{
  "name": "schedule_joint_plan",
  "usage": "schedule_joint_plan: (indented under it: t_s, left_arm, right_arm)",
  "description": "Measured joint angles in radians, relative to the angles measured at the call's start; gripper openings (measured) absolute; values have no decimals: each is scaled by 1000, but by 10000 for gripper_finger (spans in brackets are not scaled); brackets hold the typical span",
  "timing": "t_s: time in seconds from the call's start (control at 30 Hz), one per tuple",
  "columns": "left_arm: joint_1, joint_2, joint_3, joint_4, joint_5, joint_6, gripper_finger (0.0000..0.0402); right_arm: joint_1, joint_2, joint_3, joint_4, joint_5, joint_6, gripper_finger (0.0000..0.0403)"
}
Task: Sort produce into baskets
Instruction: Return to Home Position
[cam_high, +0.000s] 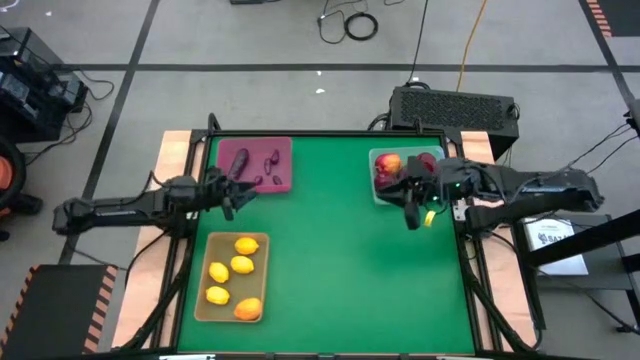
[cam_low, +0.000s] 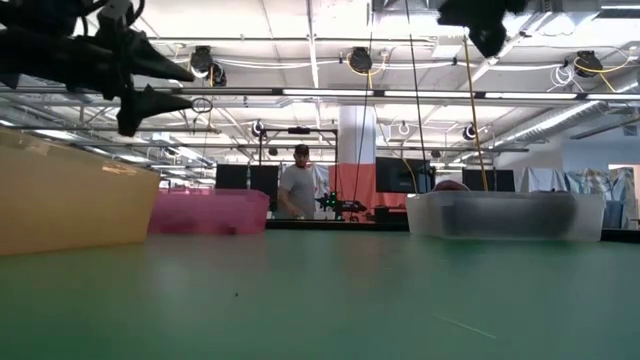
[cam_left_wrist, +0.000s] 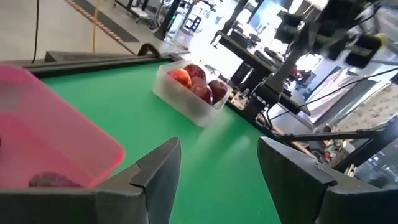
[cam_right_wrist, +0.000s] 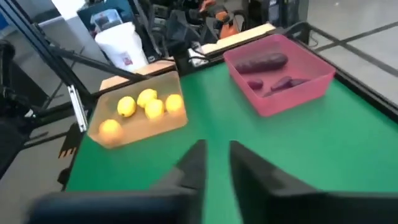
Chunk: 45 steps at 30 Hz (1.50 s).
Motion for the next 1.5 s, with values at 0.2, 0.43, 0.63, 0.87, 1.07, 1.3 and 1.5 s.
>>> schedule_joint_plan:
  t_s: [0.2,0.43,0.63,0.87,1.07,1.3,1.5]
  left_arm:
    - [133,-4,0,22,70,35,219]
    - [141,-21,0,21,83,26,219]
    - [110,-20,0,14,83,4,219]
    - [36,-20,0,-6,82,-30,219]
    - [-76,-20,-9,-16,80,-53,219]
    - [-202,-20,-85,69,-40,-4,219]
    - [-246,-21,-176,145,-65,1,219]
  right_arm:
    - [-106,-204,-287,208,-21,-7,12]
    - [-127,-382,-609,418,-21,147,1]
    - [-127,-448,-775,518,-19,196,0]
    - [-121,-475,-873,475,-26,133,0]
    - [-121,-463,-867,402,-16,92,0]
    - [-121,-460,-871,385,-16,-45,0]
    - [-121,-461,-871,386,-15,-35,0]
